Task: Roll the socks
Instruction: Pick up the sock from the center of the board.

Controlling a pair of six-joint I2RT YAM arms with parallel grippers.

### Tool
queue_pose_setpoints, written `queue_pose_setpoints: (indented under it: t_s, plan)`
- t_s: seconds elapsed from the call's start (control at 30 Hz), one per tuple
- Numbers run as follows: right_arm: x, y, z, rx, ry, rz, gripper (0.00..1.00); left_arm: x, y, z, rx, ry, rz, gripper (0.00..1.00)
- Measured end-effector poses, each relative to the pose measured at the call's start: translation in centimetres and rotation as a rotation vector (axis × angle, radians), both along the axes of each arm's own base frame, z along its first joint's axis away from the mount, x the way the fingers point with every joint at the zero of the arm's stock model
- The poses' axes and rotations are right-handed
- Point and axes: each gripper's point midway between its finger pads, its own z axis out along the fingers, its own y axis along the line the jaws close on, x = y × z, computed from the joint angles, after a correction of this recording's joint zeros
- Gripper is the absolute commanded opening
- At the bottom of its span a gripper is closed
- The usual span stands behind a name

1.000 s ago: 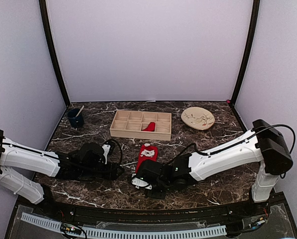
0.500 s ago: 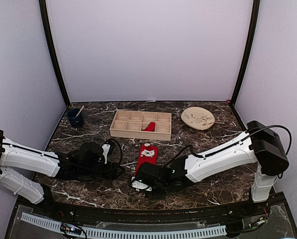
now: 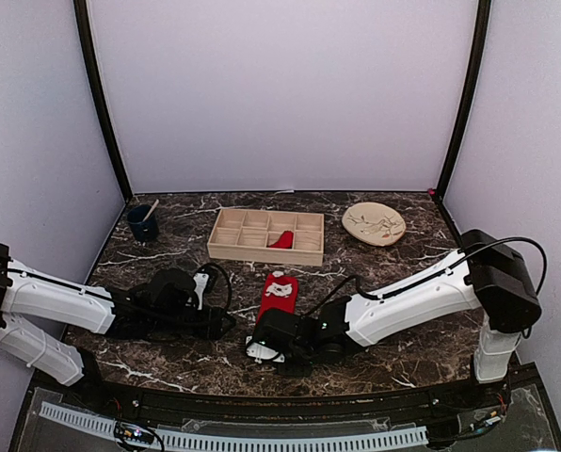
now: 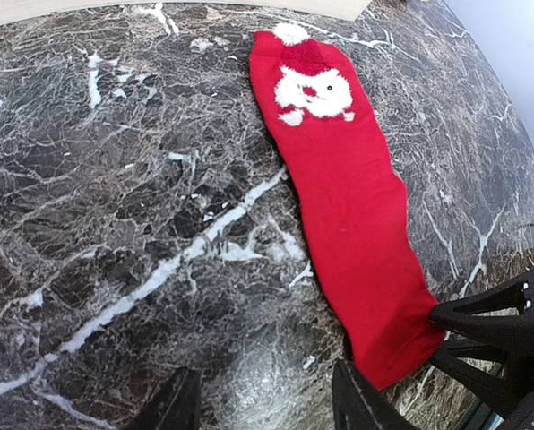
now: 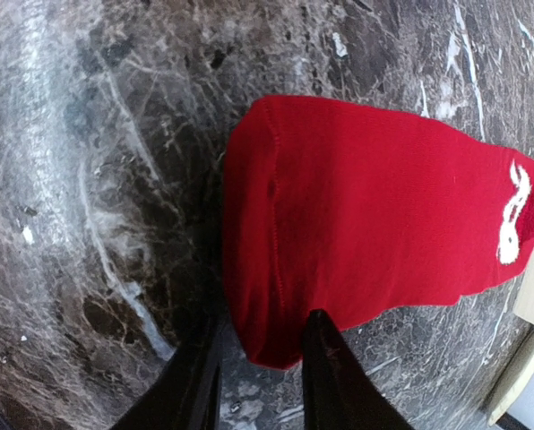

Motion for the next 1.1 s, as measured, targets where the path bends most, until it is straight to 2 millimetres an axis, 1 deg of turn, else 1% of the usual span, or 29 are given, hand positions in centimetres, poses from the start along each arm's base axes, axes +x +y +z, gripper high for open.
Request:
queue_pose_setpoints:
  t_s: [0.17, 0.43, 0.6, 0.83, 0.97, 1.1]
  plan:
    - [0.2, 0.2, -0.1, -0.004, -0.011, 0.005, 0.19, 0.1, -0.1, -0.2, -0.002, 0.004, 0.001, 0.52]
    - [0.3, 0.2, -0.2, -0.011, -0.021, 0.008, 0.09, 0.1, 0.0, -0.6, 0.0, 0.019, -0.004, 0.52]
    - [0.3, 0.2, -0.2, -0.008, -0.01, 0.01, 0.06, 0.1, 0.0, -0.6, 0.001, 0.022, -0.002, 0.52]
    - [0.1, 0.2, -0.4, 0.022, 0.087, -0.003, 0.01, 0.1, 0.0, -0.7, 0.005, 0.019, -0.013, 0.52]
    - [0.6, 0.2, -0.4, 0.05, 0.155, -0.029, 0.0, 0.0, 0.0, -0.9, 0.012, 0.021, -0.022, 0.52]
    - [1.5, 0.2, -0.2, 0.082, 0.22, -0.063, 0.0, -0.2, -0.1, -0.9, 0.014, 0.021, -0.037, 0.53]
